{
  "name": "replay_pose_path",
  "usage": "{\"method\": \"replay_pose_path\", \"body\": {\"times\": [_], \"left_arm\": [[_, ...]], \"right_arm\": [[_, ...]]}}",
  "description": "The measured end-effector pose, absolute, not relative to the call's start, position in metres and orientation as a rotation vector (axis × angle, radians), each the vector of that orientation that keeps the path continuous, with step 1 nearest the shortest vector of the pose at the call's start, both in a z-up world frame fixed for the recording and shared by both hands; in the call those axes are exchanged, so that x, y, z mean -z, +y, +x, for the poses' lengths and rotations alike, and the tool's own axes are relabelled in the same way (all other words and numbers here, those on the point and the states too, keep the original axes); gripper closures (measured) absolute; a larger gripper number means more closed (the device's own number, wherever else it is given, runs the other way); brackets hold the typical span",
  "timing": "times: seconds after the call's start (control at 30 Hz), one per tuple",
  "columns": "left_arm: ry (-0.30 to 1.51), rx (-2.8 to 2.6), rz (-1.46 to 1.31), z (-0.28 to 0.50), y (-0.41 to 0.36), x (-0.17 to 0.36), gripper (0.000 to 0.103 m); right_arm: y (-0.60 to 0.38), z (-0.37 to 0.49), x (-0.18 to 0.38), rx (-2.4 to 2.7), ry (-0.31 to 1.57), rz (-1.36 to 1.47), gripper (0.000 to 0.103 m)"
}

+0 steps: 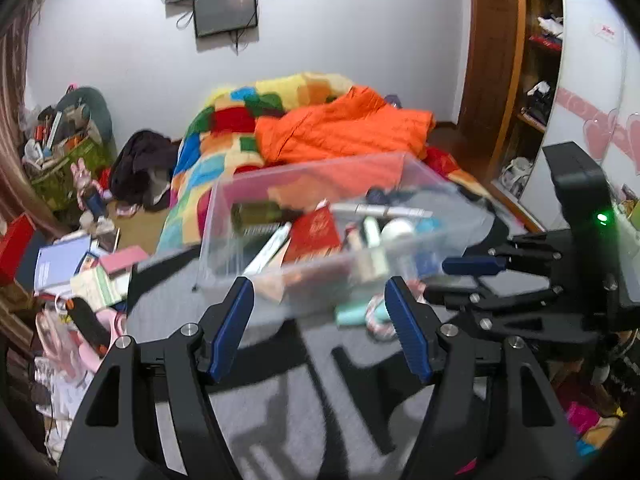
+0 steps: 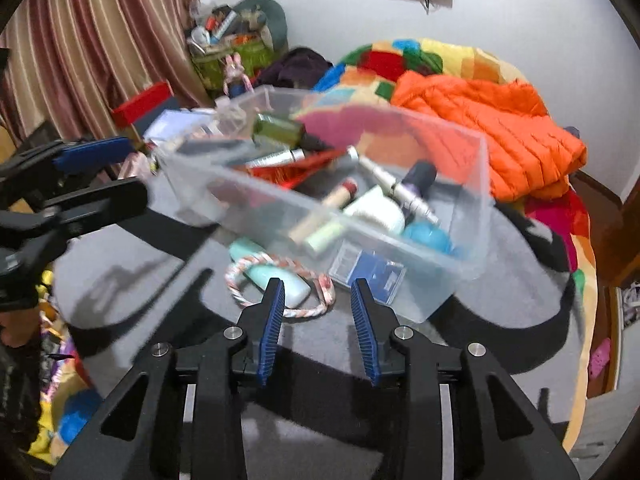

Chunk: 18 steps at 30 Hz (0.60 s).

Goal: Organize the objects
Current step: 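Grasp the braided rope bracelet with the right tool while the left tool grasps the mint-green bottle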

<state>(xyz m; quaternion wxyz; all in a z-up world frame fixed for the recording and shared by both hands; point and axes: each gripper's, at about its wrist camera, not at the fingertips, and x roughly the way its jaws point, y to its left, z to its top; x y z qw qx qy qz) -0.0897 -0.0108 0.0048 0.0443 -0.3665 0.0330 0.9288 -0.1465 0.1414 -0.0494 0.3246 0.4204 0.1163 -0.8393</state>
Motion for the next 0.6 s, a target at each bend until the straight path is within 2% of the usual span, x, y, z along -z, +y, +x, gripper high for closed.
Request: {"method": "replay_pose_path", "body": {"times": [0.2, 0.37, 0.6], "left_arm": [[0.078, -2.817, -1.24, -0.087, -0.025, 0.023, 0.035], [0.077, -2.795, -1.27, -0.084, -0.025, 0.034, 0.035], [0.119, -2.743, -1.324, -0.098, -0.01, 0.045, 0.035]], "right_arm": [[0.134, -0.16, 0.072, 2.203, 0.297, 1.174, 0.073], [0.131, -0.157, 0.077, 2.188, 0.339, 1.161, 0.092], [0.142, -0.142, 0.071, 2.161, 0.299, 1.113, 0.093]]}}
